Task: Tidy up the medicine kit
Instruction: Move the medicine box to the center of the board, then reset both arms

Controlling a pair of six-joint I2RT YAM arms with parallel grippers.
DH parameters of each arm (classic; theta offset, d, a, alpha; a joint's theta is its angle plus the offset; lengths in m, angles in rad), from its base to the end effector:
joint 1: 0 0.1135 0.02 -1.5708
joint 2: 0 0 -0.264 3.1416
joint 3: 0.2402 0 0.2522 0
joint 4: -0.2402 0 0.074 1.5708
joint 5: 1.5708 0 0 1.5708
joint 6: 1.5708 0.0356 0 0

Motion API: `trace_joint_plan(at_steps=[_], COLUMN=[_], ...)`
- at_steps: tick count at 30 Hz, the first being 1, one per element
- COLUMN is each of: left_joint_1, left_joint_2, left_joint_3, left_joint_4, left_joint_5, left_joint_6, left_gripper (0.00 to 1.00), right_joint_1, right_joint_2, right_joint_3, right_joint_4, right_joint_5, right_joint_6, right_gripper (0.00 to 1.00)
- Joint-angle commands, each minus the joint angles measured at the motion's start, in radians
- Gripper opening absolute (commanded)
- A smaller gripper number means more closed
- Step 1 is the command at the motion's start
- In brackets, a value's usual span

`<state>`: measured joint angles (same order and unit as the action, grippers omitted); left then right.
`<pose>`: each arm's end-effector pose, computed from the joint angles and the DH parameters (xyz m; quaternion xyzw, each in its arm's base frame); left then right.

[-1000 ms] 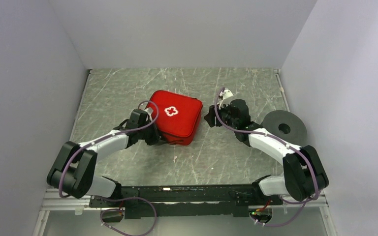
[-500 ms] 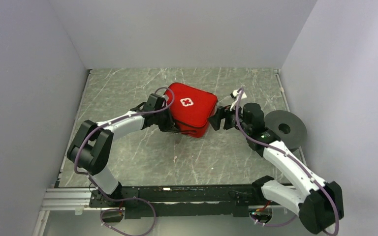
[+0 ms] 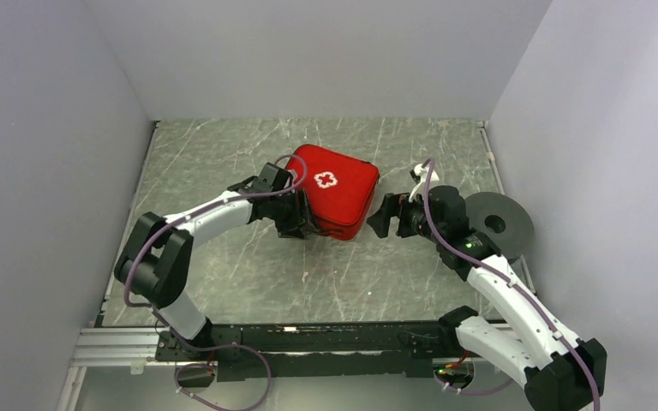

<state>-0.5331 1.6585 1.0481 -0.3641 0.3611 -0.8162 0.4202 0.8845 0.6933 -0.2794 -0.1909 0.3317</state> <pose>0.2851 -0.1829 0.1965 -0.0804 0.9384 -0.3145 0.1185 0.1814 0.0885 0.2807 -0.0873 0.8456 0.2666 0.4542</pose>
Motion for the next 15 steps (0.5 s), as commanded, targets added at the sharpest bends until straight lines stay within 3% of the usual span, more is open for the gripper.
trace_joint_plan(at_steps=[1,3,4,5,6,11,15], left_joint_1=[-0.024,-0.03,-0.033,-0.033,-0.033,-0.033,-0.032], left_joint_2=[-0.127,-0.182,-0.202,-0.23,-0.257,-0.396,-0.513], left_joint_3=[0.052,0.051,0.048,0.044,0.04,0.048,0.07], left_joint_4=[-0.121,-0.165,-0.182,-0.198,-0.214,-0.309,-0.387], left_joint_5=[-0.055,-0.082,-0.097,-0.111,-0.124,-0.217,-0.333], left_joint_6=[0.056,0.073,0.079,0.087,0.094,0.152,0.204], left_gripper=[0.64,0.71,0.8,0.95,0.99,0.99,0.99], right_joint_1=[-0.003,-0.003,-0.002,-0.004,-0.004,-0.003,-0.004], right_joint_2=[0.0,0.016,0.023,0.031,0.041,0.105,0.098], right_joint_3=[0.089,0.115,0.127,0.136,0.148,0.22,0.207], right_joint_4=[-0.065,-0.1,-0.115,-0.131,-0.148,-0.24,-0.221], right_joint_5=[0.055,0.089,0.109,0.127,0.144,0.148,0.157], right_joint_6=[0.078,0.103,0.118,0.133,0.146,0.149,0.18], right_gripper=[1.0,1.0,1.0,1.0,1.0,1.0,1.0])
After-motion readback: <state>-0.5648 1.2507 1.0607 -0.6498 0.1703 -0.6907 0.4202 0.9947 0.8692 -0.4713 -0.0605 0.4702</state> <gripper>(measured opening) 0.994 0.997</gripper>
